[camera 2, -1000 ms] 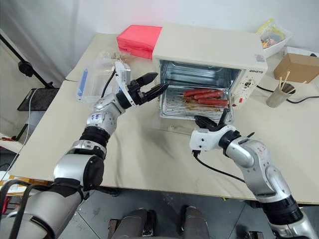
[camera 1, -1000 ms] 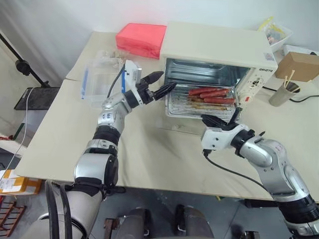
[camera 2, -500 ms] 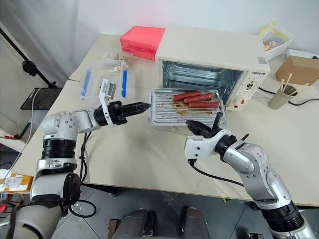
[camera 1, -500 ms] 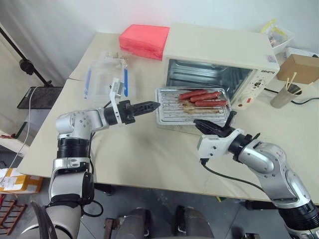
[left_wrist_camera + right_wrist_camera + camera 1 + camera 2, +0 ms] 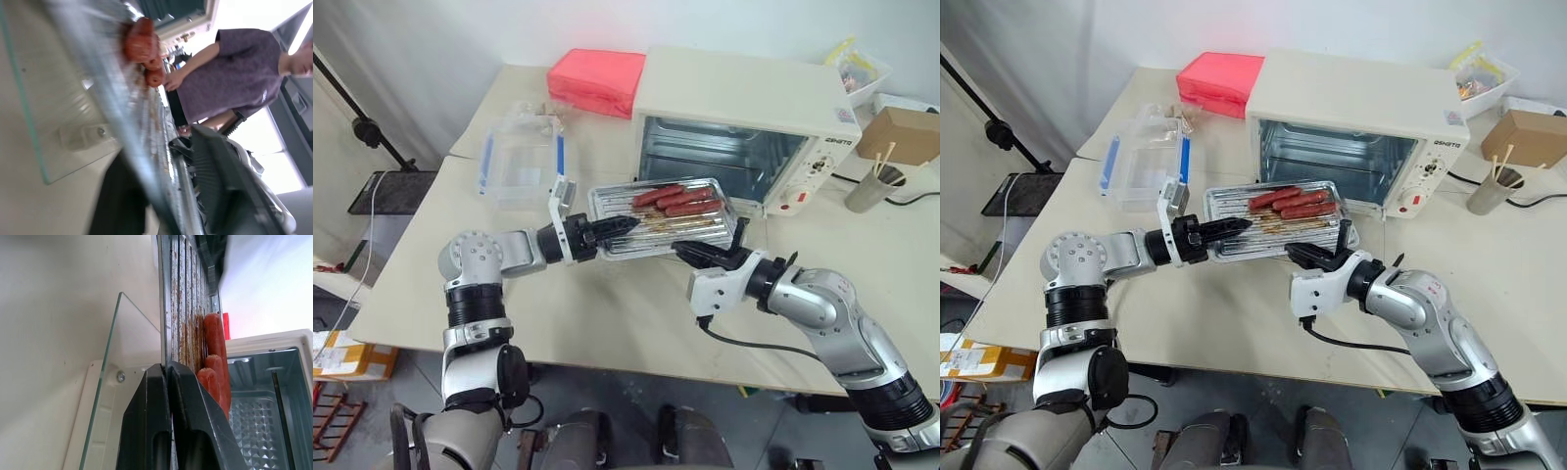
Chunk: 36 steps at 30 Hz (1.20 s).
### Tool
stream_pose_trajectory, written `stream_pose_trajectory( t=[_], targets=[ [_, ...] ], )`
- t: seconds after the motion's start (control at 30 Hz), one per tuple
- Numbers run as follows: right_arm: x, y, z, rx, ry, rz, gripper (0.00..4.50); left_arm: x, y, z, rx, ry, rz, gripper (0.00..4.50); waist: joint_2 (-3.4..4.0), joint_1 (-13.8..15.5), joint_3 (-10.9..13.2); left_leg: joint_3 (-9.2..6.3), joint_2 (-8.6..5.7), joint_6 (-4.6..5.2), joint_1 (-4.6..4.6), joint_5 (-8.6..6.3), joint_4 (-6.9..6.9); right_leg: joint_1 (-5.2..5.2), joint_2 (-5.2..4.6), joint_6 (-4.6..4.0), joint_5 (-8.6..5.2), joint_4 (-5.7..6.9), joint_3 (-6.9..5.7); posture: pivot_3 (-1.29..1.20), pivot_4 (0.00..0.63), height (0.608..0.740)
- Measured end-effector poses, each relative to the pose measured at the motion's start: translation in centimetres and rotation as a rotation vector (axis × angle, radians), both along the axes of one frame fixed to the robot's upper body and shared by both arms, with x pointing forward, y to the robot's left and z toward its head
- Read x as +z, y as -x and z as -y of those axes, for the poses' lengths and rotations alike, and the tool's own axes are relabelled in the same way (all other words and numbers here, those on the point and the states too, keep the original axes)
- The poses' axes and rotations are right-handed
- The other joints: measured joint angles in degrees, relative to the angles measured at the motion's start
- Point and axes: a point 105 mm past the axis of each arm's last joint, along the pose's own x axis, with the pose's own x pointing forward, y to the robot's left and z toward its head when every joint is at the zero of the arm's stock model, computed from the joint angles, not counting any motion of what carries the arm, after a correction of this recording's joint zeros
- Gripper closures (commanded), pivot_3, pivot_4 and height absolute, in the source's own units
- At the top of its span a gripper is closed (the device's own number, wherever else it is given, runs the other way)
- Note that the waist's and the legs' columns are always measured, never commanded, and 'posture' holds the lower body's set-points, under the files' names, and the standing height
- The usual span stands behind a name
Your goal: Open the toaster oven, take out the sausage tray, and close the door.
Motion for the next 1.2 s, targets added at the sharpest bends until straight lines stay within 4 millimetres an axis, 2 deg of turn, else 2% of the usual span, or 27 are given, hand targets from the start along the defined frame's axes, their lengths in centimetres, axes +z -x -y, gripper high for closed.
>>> stream_pose_trajectory(
  t=[0.07, 0.17, 0.2, 0.23, 0.37, 0.43, 0.53, 0.6, 0.63, 0.73, 0.77, 0.83, 0.87, 0.93, 1.03, 1.1, 1.2],
  targets=[
    [0.0, 0.0, 0.0, 0.000, -0.001, -0.001, 4.50, 0.0, 0.1, 0.0, -0.001, 0.029, -0.022, 4.46, 0.00, 0.0, 0.0, 0.00, 0.00, 0.00, 0.00, 0.00, 0.00, 0.00, 0.00, 0.00, 0.00, 0.00, 0.01, 0.00, 0.150, 0.740],
    [0.0, 0.0, 0.2, -0.006, -0.036, -0.045, 3.68, -0.1, 0.0, 0.0, 0.003, 0.056, -0.070, 4.50, 0.00, 0.1, 0.0, -0.01, 0.00, -0.01, 0.00, 0.01, 0.00, 0.00, 0.05, 0.00, 0.00, 0.00, 0.02, 0.00, 0.150, 0.740],
    [-0.2, 0.0, 0.3, -0.014, -0.046, -0.067, 3.59, 0.0, -0.1, -0.2, 0.012, 0.063, -0.073, 4.50, -0.01, 0.0, 0.0, 0.00, 0.00, -0.01, 0.00, 0.00, 0.00, 0.00, 0.05, 0.00, 0.00, -0.01, 0.04, 0.00, 0.150, 0.740],
    [-0.3, 0.0, 0.4, -0.013, -0.051, -0.080, 3.12, 0.2, -0.3, -0.5, 0.024, 0.070, -0.085, 4.50, -0.01, 0.0, 0.0, 0.02, 0.00, -0.01, 0.01, 0.00, 0.00, 0.00, 0.06, 0.00, 0.00, 0.00, 0.07, 0.00, 0.150, 0.740],
    [-0.3, 0.6, 1.3, 0.003, -0.074, -0.114, 1.86, 0.2, -0.5, -1.5, 0.034, 0.117, -0.145, 4.50, -0.01, 0.0, 0.0, 0.01, 0.00, -0.03, 0.04, -0.01, -0.01, 0.00, 0.03, 0.00, 0.00, 0.01, 0.08, 0.00, 0.150, 0.740],
    [-0.3, 1.0, 2.5, -0.008, -0.105, -0.149, 1.86, 0.1, -0.2, -2.6, 0.032, 0.123, -0.158, 4.50, -0.02, 0.0, 0.0, 0.00, 0.00, -0.05, 0.06, -0.02, -0.02, -0.01, -0.02, 0.00, 0.00, 0.01, 0.10, 0.00, 0.150, 0.740],
    [-0.8, 1.5, 5.3, -0.078, -0.175, -0.224, 1.86, -0.8, 0.5, -5.4, 0.058, 0.109, -0.188, 4.50, -0.02, -0.1, 0.0, -0.01, 0.03, -0.10, 0.12, -0.04, -0.05, -0.01, -0.04, 0.00, 0.00, 0.05, 0.20, 0.00, 0.150, 0.740],
    [-0.9, 1.5, 7.5, -0.137, -0.231, -0.251, 2.28, -1.2, 1.0, -6.8, 0.065, 0.122, -0.221, 4.50, -0.02, -0.1, 0.0, 0.01, 0.03, -0.12, 0.14, -0.03, -0.05, 0.00, -0.04, 0.00, 0.00, 0.03, 0.25, 0.00, 0.150, 0.740],
    [-1.1, 1.6, 9.2, -0.176, -0.269, -0.273, 2.47, -1.4, 1.5, -8.0, 0.066, 0.145, -0.241, 4.50, -0.02, -0.1, 0.0, 0.02, 0.04, -0.12, 0.16, -0.03, -0.05, 0.00, -0.04, 0.00, 0.00, 0.04, 0.28, 0.00, 0.150, 0.740],
    [-2.7, 1.6, 14.9, -0.350, -0.367, -0.359, 3.50, -1.9, 2.7, -12.3, 0.151, 0.203, -0.283, 4.50, -0.03, -0.4, 0.0, 0.02, 0.05, -0.14, 0.19, -0.05, -0.05, 0.01, -0.08, -0.01, 0.00, 0.06, 0.32, 0.00, 0.150, 0.740],
    [-2.9, 1.5, 15.7, -0.374, -0.395, -0.372, 3.72, -1.8, 2.9, -12.8, 0.160, 0.223, -0.284, 4.50, -0.02, -0.5, 0.0, 0.04, 0.05, -0.14, 0.20, -0.04, -0.05, 0.02, -0.11, -0.01, -0.01, 0.06, 0.35, 0.00, 0.150, 0.740],
    [-2.9, 1.2, 16.3, -0.375, -0.425, -0.381, 4.37, -1.4, 3.2, -12.9, 0.150, 0.272, -0.272, 4.50, -0.02, -0.5, 0.0, 0.02, 0.04, -0.18, 0.22, -0.02, -0.01, 0.08, -0.15, -0.01, 0.00, 0.05, 0.45, 0.00, 0.150, 0.740],
    [-2.9, 1.0, 16.5, -0.369, -0.440, -0.390, 4.44, -1.5, 3.4, -13.1, 0.156, 0.293, -0.275, 4.50, -0.02, -0.5, 0.0, 0.02, 0.04, -0.18, 0.26, -0.02, -0.01, 0.11, -0.15, -0.01, 0.00, 0.06, 0.49, 0.00, 0.150, 0.740],
    [-3.4, 0.8, 17.1, -0.381, -0.467, -0.427, 4.44, -2.1, 3.7, -13.3, 0.182, 0.318, -0.285, 4.50, -0.03, -0.5, 0.0, 0.01, 0.04, -0.20, 0.31, -0.03, -0.02, 0.12, -0.15, -0.01, 0.00, 0.10, 0.56, 0.00, 0.150, 0.740],
    [-5.2, 0.5, 18.3, -0.394, -0.495, -0.522, 4.44, -3.9, 5.0, -13.3, 0.258, 0.360, -0.285, 4.50, -0.03, -1.1, 0.0, -0.02, 0.04, -0.23, 0.38, -0.07, -0.06, 0.12, -0.18, -0.01, 0.00, 0.11, 0.71, 0.00, 0.150, 0.740],
    [-6.3, 0.2, 18.2, -0.369, -0.509, -0.595, 4.44, -4.6, 5.7, -13.1, 0.341, 0.389, -0.281, 4.50, -0.03, -1.4, 0.0, -0.04, 0.05, -0.24, 0.44, -0.08, -0.09, 0.14, -0.19, -0.01, 0.00, 0.11, 0.89, 0.00, 0.150, 0.740],
    [-7.4, -0.3, 17.1, -0.308, -0.549, -0.686, 4.44, -4.6, 5.9, -12.8, 0.445, 0.410, -0.259, 4.50, -0.03, -1.5, 0.0, 0.06, 0.06, -0.27, 0.63, -0.05, -0.09, 0.29, -0.14, -0.02, -0.01, 0.07, 0.98, 0.00, 0.150, 0.740]
  ],
)
